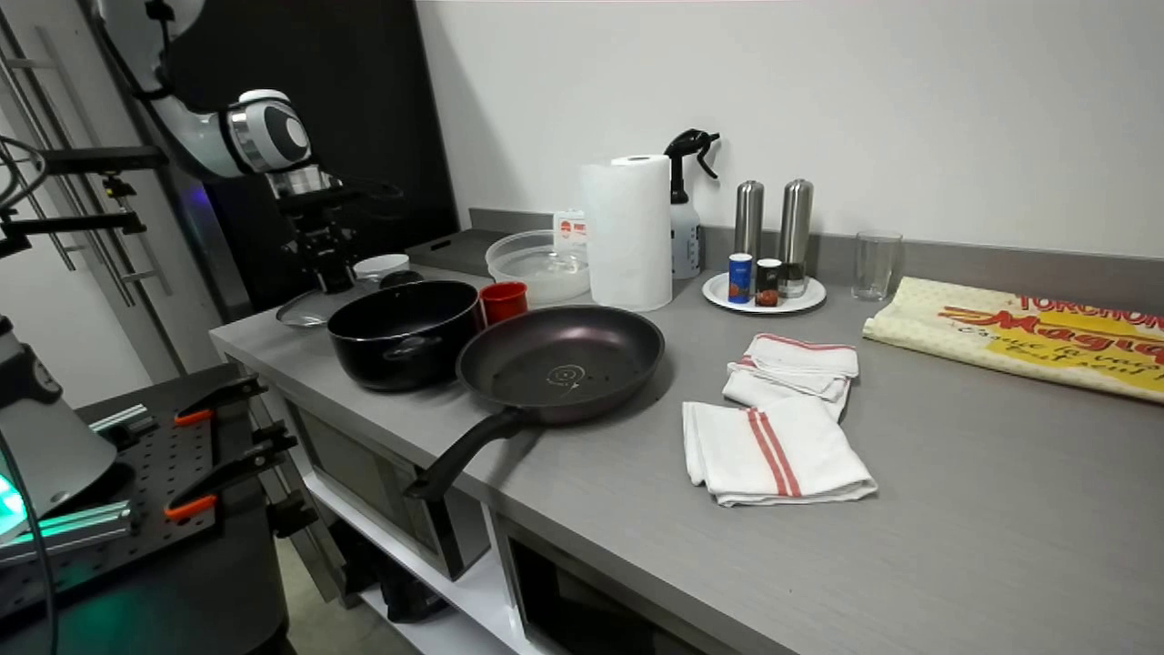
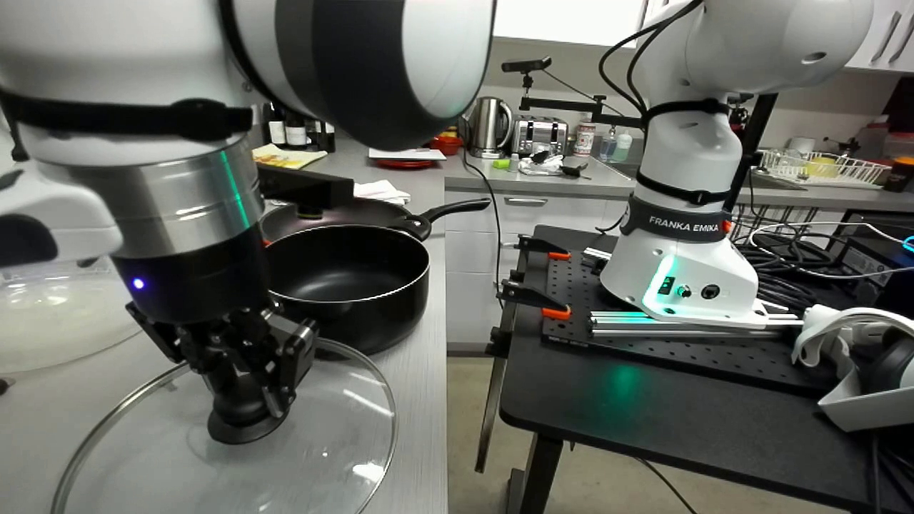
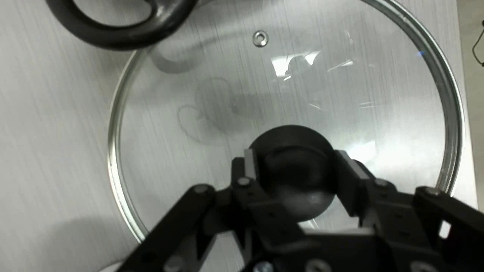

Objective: Pick up the lid from the counter and put it on the pot

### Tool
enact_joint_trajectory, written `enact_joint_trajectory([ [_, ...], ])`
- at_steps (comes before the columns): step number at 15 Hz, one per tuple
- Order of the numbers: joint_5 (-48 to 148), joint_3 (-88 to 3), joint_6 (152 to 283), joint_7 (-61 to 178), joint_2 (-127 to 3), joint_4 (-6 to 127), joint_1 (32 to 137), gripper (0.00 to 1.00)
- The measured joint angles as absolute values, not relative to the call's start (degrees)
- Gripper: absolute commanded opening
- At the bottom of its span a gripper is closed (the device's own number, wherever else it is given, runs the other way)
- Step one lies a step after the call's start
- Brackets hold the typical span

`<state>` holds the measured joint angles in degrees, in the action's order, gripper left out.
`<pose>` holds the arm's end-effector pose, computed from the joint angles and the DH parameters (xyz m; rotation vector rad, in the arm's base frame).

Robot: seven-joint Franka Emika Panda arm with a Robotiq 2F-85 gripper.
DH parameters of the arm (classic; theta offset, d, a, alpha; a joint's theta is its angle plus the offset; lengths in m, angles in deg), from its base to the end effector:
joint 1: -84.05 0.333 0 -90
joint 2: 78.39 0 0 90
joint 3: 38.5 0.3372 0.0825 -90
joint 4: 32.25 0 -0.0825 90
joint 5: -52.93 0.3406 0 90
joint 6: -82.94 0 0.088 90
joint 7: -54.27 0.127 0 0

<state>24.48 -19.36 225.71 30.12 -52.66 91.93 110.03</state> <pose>0.3824 0.3781 0.2234 2.0912 2.1410 -0.0696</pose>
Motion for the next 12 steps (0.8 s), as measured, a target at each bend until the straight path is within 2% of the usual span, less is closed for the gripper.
enact_joint_trajectory([
  [12,24.48,-16.95,225.45,32.96,-63.0,96.91,111.28,0.25],
])
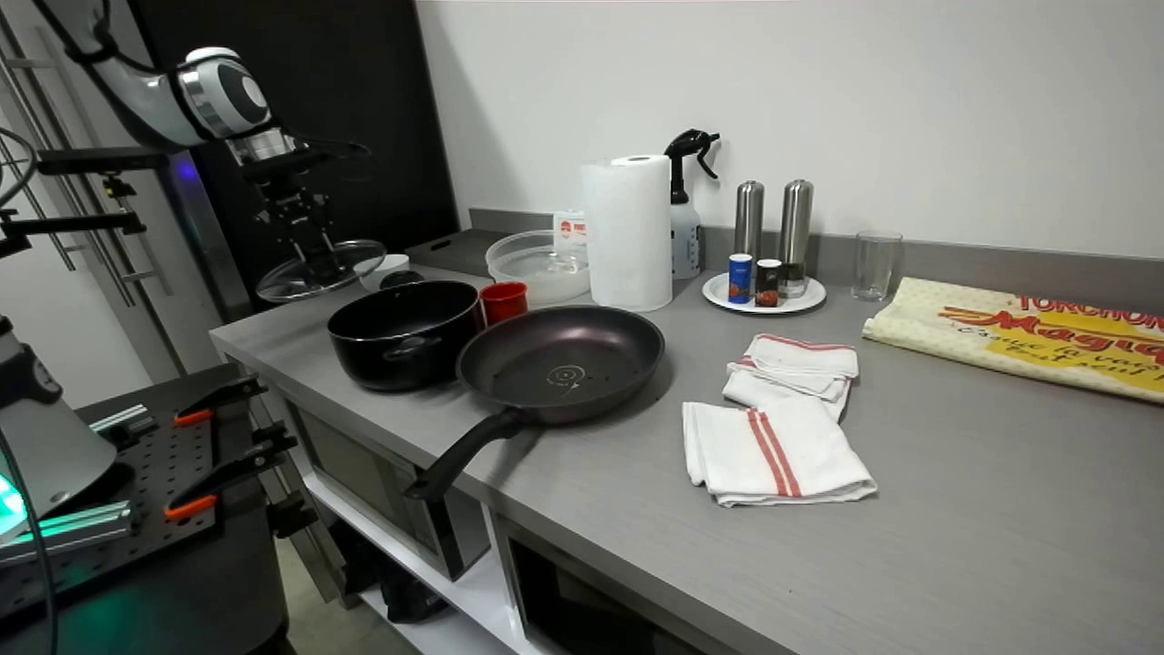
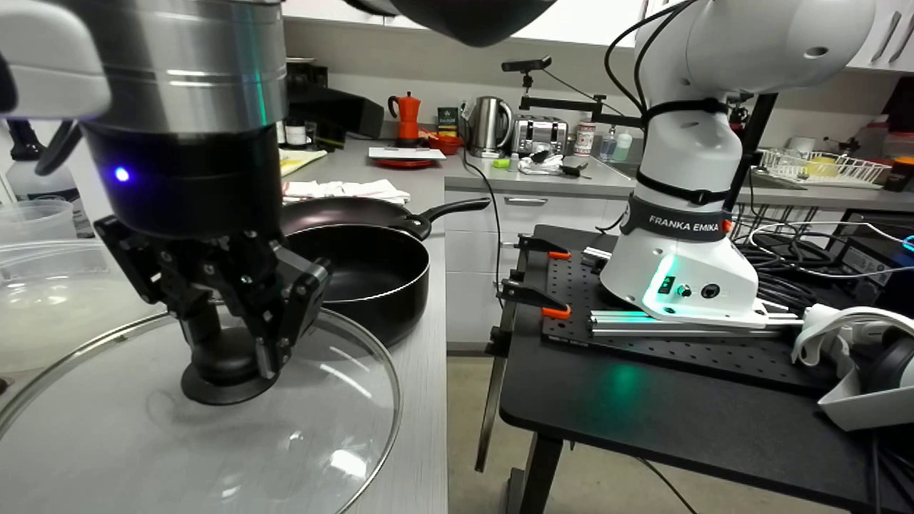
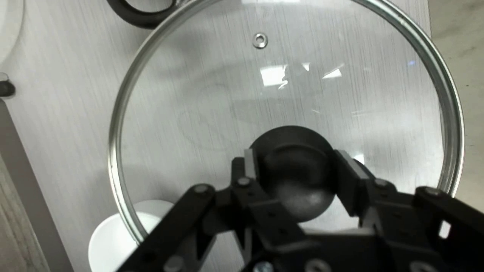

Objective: Pick up the lid from the counter and put it on the pot

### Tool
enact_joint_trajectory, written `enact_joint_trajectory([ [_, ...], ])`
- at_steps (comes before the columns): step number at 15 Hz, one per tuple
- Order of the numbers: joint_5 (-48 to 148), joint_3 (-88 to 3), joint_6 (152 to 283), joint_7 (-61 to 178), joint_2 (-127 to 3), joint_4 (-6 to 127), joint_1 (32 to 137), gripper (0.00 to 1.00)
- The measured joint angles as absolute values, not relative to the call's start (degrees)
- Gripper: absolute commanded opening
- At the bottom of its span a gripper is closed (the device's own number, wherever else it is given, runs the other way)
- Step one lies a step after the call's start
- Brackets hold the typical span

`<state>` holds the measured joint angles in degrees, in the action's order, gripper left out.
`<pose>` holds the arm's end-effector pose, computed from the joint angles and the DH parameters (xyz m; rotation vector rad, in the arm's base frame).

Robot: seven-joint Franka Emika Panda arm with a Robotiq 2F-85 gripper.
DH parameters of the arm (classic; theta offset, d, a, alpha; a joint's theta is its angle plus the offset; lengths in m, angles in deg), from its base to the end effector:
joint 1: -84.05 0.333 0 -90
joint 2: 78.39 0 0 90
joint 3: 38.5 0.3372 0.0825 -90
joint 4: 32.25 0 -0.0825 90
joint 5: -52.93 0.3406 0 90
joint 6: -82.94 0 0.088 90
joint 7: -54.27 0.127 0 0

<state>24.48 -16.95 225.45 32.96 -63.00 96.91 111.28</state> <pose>0.3459 0.3867 0.2863 2.0432 2.1218 0.0718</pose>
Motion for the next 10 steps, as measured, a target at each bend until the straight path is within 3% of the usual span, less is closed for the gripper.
enact_joint_trajectory([
  [10,24.5,-20.55,225.19,37.46,-71.59,100.57,105.32,0.25],
])
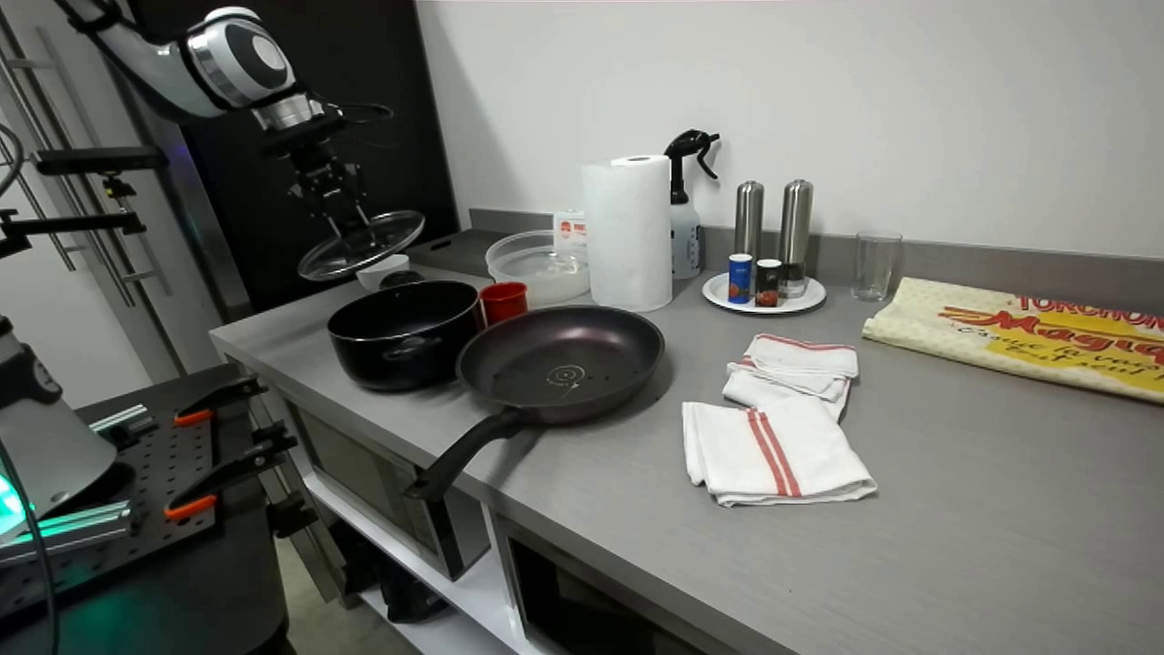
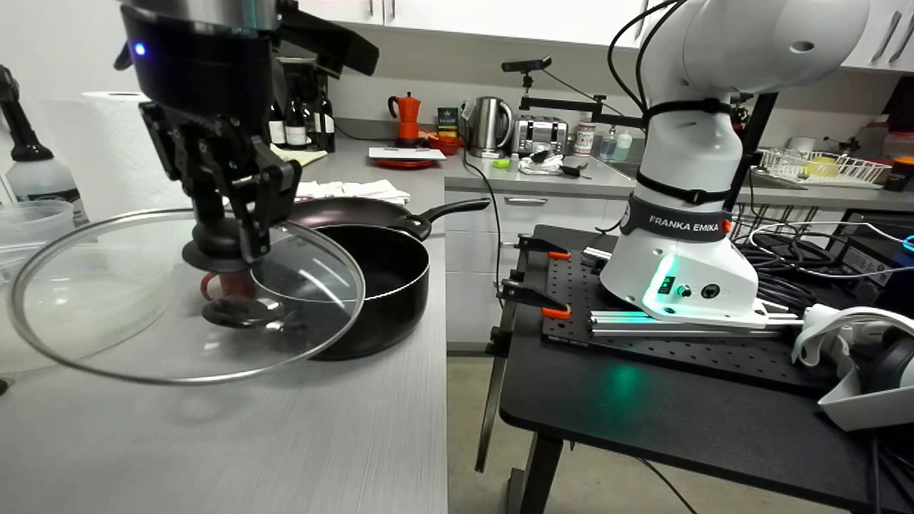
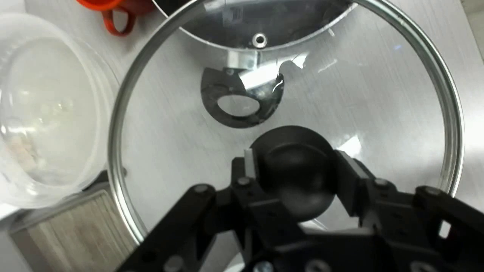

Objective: Pick up the lid from the counter and put it on the pot

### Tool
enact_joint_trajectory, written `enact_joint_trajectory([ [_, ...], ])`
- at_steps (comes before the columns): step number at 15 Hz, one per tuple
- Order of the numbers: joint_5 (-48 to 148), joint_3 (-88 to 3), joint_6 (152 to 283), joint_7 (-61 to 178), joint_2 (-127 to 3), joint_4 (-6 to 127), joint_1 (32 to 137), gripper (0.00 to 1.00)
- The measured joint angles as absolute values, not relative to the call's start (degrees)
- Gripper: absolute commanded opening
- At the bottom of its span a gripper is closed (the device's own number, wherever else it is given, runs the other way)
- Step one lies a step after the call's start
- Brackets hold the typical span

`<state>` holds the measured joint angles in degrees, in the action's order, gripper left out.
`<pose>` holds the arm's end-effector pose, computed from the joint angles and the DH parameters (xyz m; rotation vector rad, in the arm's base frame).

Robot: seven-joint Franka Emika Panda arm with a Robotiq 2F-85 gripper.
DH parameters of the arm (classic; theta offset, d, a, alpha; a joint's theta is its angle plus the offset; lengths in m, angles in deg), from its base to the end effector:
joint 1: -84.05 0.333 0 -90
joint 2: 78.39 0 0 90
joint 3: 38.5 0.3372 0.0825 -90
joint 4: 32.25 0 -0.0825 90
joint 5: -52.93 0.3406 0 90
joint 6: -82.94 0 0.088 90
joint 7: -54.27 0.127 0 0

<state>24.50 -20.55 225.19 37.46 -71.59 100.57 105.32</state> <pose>0.3903 0.3122 0.3326 2.2361 1.8110 0.1585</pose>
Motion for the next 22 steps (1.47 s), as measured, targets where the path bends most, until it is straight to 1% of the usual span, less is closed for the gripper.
enact_joint_trajectory([
  [9,25.21,-25.38,225.16,39.76,-76.84,106.38,97.76,0.25],
  [22,31.77,-29.52,225.16,39.89,-78.15,110.92,92.68,0.25],
])
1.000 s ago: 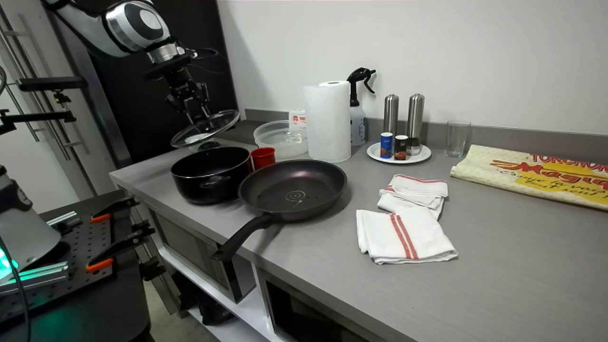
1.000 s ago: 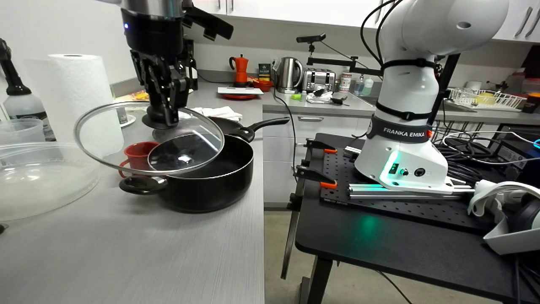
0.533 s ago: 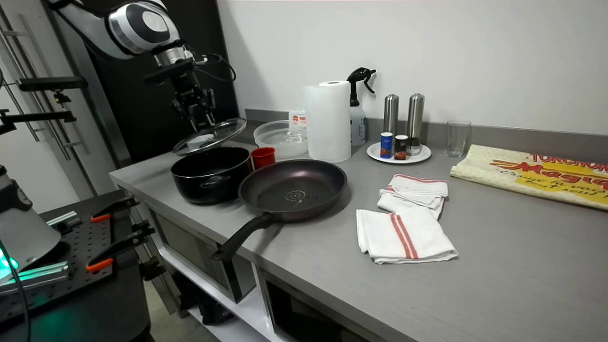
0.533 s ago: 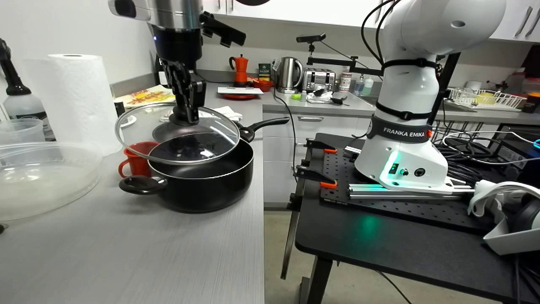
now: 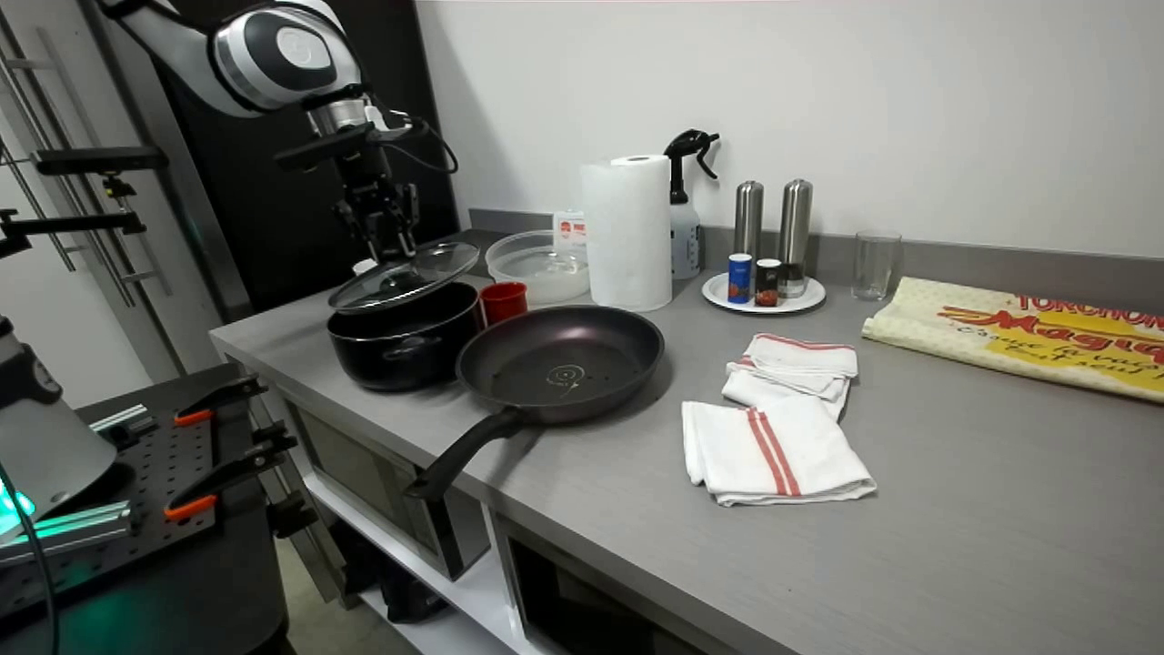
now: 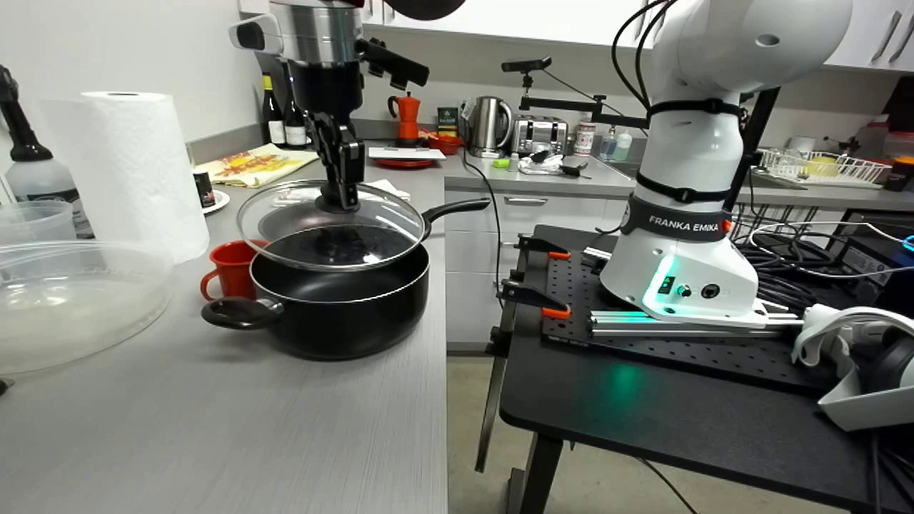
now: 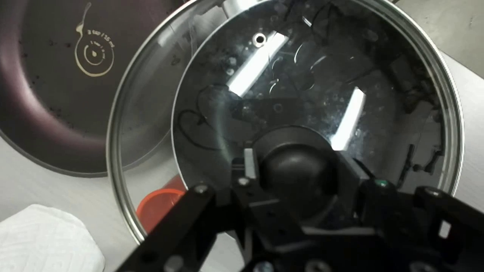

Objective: Pick up the lid from the counter and put it on the pot

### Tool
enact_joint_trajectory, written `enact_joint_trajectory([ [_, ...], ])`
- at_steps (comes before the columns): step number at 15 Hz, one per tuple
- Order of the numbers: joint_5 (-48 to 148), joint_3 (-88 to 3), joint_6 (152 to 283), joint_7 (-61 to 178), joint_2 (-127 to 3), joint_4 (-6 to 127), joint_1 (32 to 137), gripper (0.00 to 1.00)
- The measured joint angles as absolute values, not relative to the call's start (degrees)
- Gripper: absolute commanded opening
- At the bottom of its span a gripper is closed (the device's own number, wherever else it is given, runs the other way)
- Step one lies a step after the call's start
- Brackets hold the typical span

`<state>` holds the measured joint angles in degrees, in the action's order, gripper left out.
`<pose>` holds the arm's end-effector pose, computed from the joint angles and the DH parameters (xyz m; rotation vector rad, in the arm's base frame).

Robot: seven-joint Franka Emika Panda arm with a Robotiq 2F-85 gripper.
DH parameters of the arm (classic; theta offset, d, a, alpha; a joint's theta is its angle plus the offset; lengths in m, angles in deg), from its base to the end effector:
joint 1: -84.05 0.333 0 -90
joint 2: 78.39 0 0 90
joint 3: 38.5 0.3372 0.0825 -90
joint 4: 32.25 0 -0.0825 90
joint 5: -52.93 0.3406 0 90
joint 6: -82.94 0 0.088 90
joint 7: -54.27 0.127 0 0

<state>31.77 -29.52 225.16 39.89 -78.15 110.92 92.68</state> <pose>0.4193 0.1300 0.3171 2.6573 1.2087 -0.0206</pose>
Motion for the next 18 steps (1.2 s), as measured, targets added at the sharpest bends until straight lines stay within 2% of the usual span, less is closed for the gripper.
enact_joint_trajectory([
  [18,33.91,-29.34,220.0,39.89,-76.47,110.17,92.8,0.25],
])
